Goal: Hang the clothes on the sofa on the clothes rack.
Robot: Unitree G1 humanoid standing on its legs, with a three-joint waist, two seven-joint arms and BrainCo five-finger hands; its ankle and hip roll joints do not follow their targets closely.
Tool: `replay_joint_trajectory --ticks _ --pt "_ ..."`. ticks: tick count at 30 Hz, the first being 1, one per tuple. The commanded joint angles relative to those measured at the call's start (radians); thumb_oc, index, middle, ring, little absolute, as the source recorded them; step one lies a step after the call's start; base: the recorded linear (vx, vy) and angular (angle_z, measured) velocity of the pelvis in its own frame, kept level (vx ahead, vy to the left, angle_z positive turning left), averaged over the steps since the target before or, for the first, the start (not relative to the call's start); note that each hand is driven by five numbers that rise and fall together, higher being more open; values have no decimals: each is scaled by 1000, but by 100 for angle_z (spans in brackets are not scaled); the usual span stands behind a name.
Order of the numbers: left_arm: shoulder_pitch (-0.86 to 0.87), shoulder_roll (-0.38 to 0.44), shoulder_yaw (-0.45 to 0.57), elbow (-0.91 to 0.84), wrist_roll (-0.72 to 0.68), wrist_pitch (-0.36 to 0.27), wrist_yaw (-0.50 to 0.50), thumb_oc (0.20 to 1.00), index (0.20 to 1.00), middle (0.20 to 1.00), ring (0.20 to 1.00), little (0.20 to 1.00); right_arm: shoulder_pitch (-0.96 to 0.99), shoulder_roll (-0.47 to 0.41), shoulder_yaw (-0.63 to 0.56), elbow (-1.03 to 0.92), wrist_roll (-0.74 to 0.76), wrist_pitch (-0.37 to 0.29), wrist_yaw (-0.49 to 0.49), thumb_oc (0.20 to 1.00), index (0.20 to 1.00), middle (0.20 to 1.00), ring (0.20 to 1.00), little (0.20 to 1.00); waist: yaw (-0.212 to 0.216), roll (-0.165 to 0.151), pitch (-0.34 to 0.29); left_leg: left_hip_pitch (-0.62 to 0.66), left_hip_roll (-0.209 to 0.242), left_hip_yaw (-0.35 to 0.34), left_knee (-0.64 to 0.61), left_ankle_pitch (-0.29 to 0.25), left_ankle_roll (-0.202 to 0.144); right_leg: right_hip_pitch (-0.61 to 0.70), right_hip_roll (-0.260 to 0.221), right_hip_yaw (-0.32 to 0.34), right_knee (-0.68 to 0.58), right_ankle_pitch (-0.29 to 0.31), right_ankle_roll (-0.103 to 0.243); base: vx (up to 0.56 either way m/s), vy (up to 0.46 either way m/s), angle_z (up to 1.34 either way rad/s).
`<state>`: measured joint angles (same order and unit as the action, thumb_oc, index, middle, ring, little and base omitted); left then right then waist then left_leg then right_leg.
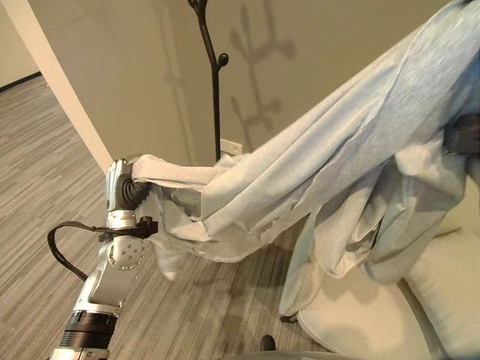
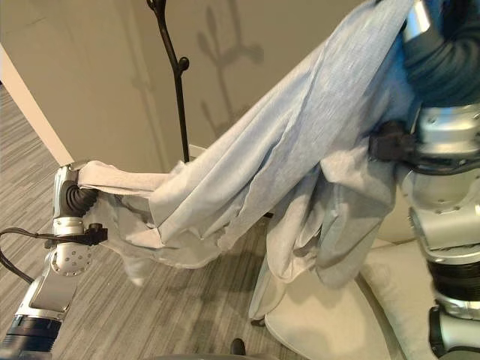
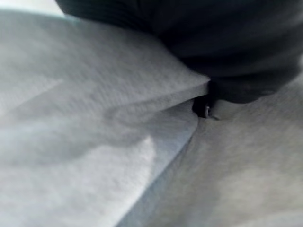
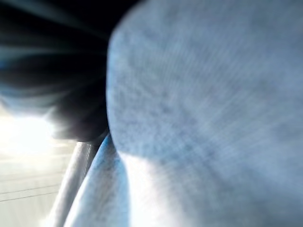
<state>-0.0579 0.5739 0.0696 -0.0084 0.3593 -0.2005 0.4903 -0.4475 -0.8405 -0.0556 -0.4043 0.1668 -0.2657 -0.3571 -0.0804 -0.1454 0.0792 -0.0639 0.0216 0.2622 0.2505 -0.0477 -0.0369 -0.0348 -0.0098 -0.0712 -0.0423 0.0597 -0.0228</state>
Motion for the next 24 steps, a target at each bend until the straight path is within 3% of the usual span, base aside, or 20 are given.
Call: replay_joint_trajectory --ticks 1,5,7,8,9,10,11,12,13,14,15,16,18,20,22,23,24 --pt "-62 20 -1 -68 59 -62 56 200 200 200 200 200 -6 25 -119 -10 -118 14 -39 200 200 200 200 200 31 18 29 -74 125 28 293 135 -96 157 -5 -65 -43 -73 56 107 -41 10" --pt "-81 6 -18 -56 75 -67 86 200 200 200 200 200 56 94 -134 -42 -191 26 -61 200 200 200 200 200 34 16 34 -146 180 20 274 112 -73 179 -30 -80 -43 -88 61 107 61 34" --pt "-90 -3 -24 -60 92 -57 118 200 200 200 200 200 86 131 -133 -61 -255 36 -81 200 200 200 200 200 33 34 17 -134 209 -8 48 96 -70 190 -55 -79 -42 -117 87 261 265 12" --pt "-97 -5 -29 -57 102 -53 132 200 200 200 200 200 85 134 -126 -56 -283 45 -95 200 200 200 200 200 35 45 9 -114 220 -21 -82 144 -84 194 -61 -76 -41 -125 97 363 354 3" --pt "-133 -2 -44 -48 121 -43 165 200 200 200 200 200 77 139 -114 -39 -333 64 -133 200 200 200 200 200 47 66 5 -124 264 -69 -220 220 -117 222 -75 -66 -38 -152 110 532 431 -1" --pt "-157 0 -59 -29 143 -36 202 200 200 200 200 200 70 145 -110 -24 -395 75 -175 200 200 200 200 200 64 81 5 -123 282 -148 -331 258 -144 250 -91 -47 -27 -183 121 572 411 -49" --pt "-173 6 -70 -18 161 -29 222 200 200 200 200 200 67 147 -110 -10 -426 85 -202 200 200 200 200 200 69 89 4 -130 286 -185 -337 259 -160 270 -97 -35 -19 -199 129 734 590 -54" --pt "-173 14 -69 -16 173 -26 231 200 200 200 200 200 73 150 -128 27 -467 123 -242 200 200 200 200 200 80 114 -14 -138 267 -188 -293 269 -158 320 -132 -1 -16 -222 151 844 792 -77" --pt "-151 -2 -86 -5 161 -36 220 200 200 200 200 200 123 182 -165 60 -538 176 -274 200 200 200 200 200 91 102 -27 -187 200 -202 -155 212 -129 328 -202 9 20 -201 171 744 720 -41" --pt "-151 -2 -88 -5 160 -37 220 200 200 200 200 200 125 184 -166 58 -540 177 -275 200 200 200 200 200 93 96 -32 -190 195 -200 -145 197 -129 328 -209 9 21 -208 174 581 583 -61" --pt "-148 5 -111 -2 143 -54 192 200 200 200 200 200 149 193 -207 90 -592 227 -309 200 200 200 200 200 87 85 -46 -192 148 -170 -117 159 -91 284 -244 19 116 -133 188 319 366 -56" --pt "-151 16 -122 -9 141 -57 186 200 200 200 200 200 147 193 -215 106 -605 241 -330 200 200 200 200 200 86 85 -50 -184 130 -158 -117 147 -66 257 -254 20 164 -94 190 402 465 -26" --pt "-151 25 -133 -16 133 -59 178 200 200 200 200 200 131 196 -215 116 -612 253 -345 200 200 200 200 200 89 83 -56 -166 104 -146 -125 118 -36 221 -270 24 228 -64 186 190 244 1" --pt "-152 36 -151 -20 112 -58 169 200 200 200 200 200 87 202 -205 126 -631 284 -374 200 200 200 200 200 93 97 -43 -126 72 -111 -130 83 19 143 -320 -25 376 35 165 165 331 -26" --pt "-159 42 -159 -29 104 -52 169 200 200 200 200 200 64 214 -197 133 -645 299 -395 200 200 200 200 200 94 114 -32 -77 53 -80 -141 48 46 85 -356 -105 465 74 154 202 359 -19" --pt "-162 40 -160 -40 104 -52 164 200 200 200 200 200 58 223 -195 128 -652 307 -401 200 200 200 200 200 82 115 -19 -43 35 -69 -158 38 59 41 -349 -118 506 57 149 308 327 -31" --pt "-150 33 -152 -46 99 -59 155 200 200 200 200 200 64 230 -207 121 -668 317 -407 200 200 200 200 200 67 120 -10 5 19 -60 -178 12 64 -8 -309 -136 484 -22 148 280 239 -40"
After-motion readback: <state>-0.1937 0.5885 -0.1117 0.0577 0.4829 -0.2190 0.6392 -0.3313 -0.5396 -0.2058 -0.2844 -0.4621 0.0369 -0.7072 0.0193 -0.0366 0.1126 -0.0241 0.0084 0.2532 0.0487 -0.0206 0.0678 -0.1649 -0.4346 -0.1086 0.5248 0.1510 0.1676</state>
